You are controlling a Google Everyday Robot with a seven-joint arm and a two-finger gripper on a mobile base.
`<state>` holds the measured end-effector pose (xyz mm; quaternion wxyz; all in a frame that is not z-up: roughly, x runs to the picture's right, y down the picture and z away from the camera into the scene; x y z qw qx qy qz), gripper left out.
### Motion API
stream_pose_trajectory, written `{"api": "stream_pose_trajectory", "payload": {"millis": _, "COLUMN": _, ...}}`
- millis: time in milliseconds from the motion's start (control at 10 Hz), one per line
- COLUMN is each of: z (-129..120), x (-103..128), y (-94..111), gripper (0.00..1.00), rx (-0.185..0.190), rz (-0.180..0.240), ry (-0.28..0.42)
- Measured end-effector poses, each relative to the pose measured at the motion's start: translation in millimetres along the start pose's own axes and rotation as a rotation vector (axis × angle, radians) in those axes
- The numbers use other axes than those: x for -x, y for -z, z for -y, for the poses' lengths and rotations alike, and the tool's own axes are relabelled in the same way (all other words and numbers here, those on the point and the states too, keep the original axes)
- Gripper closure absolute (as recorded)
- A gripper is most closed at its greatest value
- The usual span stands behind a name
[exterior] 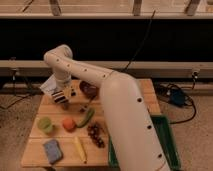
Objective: Place eraser in metal cup
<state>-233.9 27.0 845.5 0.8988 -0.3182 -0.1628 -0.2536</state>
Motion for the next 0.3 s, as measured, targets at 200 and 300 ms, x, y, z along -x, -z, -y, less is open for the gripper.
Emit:
{"api": "stream_pose_trajectory", "payload": {"millis": 200, "z": -1.8, "x": 1.3, "y": -0.2, "gripper": 0.20, "rx": -0.009, "rz": 0.026, "ry": 0.008}}
{"api": "stream_pose_trajectory", "payload": {"millis": 300, "z": -2.0, "x": 0.6, "y": -0.3, "gripper": 0.20, "rx": -0.009, "rz": 0.025, "ry": 0.007}}
